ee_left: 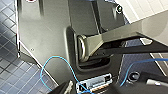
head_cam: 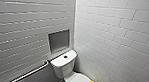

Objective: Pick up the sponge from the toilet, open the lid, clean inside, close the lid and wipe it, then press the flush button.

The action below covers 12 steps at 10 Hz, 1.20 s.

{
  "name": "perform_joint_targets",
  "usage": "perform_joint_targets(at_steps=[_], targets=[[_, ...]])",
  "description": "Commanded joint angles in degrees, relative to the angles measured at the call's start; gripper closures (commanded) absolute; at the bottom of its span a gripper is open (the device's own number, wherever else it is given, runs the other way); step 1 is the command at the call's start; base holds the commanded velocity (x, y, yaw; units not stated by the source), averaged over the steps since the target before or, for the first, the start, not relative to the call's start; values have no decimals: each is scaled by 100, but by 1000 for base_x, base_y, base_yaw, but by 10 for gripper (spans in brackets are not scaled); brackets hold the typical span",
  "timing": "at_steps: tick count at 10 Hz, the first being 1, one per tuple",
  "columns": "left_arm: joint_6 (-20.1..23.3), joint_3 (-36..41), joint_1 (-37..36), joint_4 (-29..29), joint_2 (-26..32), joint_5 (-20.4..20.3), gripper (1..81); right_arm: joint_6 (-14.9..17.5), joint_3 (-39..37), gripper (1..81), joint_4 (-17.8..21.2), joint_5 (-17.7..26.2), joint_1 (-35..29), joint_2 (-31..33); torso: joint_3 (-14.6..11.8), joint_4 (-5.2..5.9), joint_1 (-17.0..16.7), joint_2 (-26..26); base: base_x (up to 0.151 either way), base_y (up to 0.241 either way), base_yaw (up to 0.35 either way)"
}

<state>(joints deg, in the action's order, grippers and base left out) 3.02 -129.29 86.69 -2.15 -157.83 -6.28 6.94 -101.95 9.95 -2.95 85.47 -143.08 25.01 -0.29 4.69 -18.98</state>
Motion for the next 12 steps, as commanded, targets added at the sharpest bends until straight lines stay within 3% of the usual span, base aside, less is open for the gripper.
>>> perform_joint_targets(at_steps=[1,3,4,5,12], targets=[[40,71,-103,-102,111,338,10,-360,959,10,157,269,-761,1024,519,-127,365,-564,0,0,0],[32,62,-68,-58,93,329,10,-562,1222,10,165,233,-1088,1402,854,-185,594,-929,0,0,0],[32,62,-59,-40,76,320,10,-685,1275,10,165,233,-1263,1543,1052,-96,734,-1143,0,0,0],[32,36,-51,-32,58,320,10,-789,1327,10,183,233,-1413,1700,821,-118,855,-1331,0,0,0],[14,-184,160,-23,-170,329,10,-1546,1056,10,191,348,-2450,1974,973,-124,1729,-2710,0,0,0]])
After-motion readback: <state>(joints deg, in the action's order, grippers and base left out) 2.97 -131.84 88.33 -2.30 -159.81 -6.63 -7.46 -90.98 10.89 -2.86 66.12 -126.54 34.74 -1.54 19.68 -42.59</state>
